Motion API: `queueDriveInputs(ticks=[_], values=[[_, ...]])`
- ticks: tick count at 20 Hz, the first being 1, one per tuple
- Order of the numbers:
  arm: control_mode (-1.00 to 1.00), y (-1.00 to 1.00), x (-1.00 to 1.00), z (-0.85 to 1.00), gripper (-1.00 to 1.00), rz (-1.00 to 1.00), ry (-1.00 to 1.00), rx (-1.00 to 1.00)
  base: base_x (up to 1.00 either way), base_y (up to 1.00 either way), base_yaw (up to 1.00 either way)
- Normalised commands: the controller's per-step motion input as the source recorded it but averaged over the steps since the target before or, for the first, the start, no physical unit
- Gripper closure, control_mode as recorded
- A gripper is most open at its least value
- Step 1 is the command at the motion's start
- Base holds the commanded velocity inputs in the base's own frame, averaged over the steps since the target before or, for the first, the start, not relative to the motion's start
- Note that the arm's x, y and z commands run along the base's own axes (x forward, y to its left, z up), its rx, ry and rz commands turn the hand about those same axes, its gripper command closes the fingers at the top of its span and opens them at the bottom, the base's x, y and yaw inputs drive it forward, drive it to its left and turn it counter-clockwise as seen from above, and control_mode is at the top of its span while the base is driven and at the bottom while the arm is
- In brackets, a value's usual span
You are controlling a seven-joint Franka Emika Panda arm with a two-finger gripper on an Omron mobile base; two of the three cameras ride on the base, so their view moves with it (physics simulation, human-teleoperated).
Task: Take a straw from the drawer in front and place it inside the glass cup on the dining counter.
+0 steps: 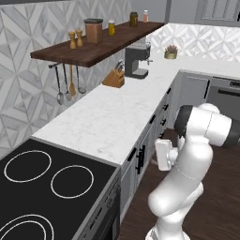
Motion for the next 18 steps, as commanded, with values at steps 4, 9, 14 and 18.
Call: queueDriveInputs(ticks=[4, 9, 14, 18], values=[[-1.0, 0.24, 0.54, -0.36, -1.0, 0.02, 0.14, 0.01, 0.0, 0.0, 0.0], [-1.0, 0.1, 0.59, -0.35, -1.0, 0.03, 0.08, 0.15, 0.0, 0.0, 0.0], [-1.0, 0.05, 0.62, -0.34, -1.0, 0.04, 0.05, 0.15, 0.0, 0.0, 0.0], [-1.0, 0.13, 0.7, -0.38, -1.0, 0.03, 0.06, 0.07, 0.0, 0.0, 0.0]])
